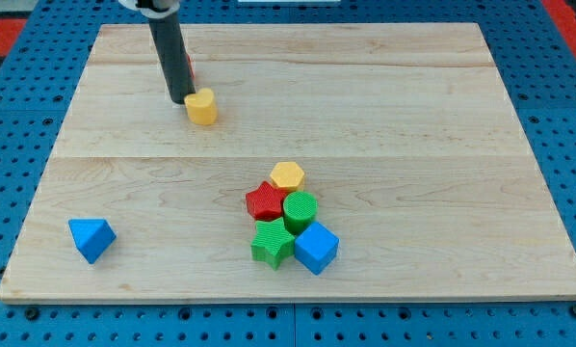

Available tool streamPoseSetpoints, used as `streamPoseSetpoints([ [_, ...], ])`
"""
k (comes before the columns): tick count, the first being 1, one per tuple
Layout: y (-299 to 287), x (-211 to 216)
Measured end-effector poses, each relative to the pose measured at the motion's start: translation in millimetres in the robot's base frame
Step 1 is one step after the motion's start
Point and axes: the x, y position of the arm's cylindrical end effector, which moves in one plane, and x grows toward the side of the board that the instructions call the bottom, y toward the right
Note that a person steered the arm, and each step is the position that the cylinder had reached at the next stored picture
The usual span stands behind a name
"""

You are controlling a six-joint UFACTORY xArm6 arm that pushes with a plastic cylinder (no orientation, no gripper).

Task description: Place yellow heart to the left of yellow hexagon

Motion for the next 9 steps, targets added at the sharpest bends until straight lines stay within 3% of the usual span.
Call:
streamPoseSetpoints([
  [1,24,33],
  [2,34,26],
  [3,34,-8],
  [4,55,2],
  [6,65,57],
  [7,38,37],
  [9,52,96],
])
